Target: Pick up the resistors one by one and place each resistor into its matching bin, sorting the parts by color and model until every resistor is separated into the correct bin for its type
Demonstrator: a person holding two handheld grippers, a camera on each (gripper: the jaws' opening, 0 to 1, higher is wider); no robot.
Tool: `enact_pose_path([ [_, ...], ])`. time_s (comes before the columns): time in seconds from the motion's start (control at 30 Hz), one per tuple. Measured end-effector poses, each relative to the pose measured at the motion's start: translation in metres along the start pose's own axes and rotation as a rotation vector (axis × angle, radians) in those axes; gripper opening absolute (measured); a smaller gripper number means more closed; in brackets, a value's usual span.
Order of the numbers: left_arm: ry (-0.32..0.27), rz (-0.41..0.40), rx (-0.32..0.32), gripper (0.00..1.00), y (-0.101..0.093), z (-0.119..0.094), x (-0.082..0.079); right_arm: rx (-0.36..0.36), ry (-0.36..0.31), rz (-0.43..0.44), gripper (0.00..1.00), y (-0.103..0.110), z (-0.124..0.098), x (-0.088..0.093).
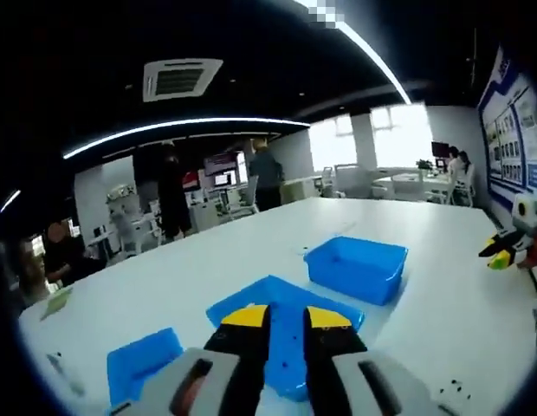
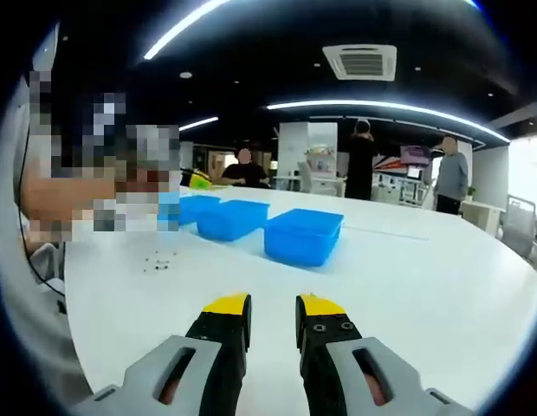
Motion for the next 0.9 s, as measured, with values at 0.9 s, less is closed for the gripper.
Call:
enact_pose_path([
  [0.9,0.425,0.159,0.44,0.1,-0.143,-0.027,0.069,-0.019,0.005,0.014,0.23,-0.008,0.0,0.011],
])
Point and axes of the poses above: the point that each gripper's makers call its tool centre point, and the gripper's own axes: z roughly forward along the fingers, y roughly to its left, x roughly out of its underside, the point moved 7 cm from there along -z, roughly backward along the fingers, and after that the axes turned 3 degrees about y, right-handed, at the moved point
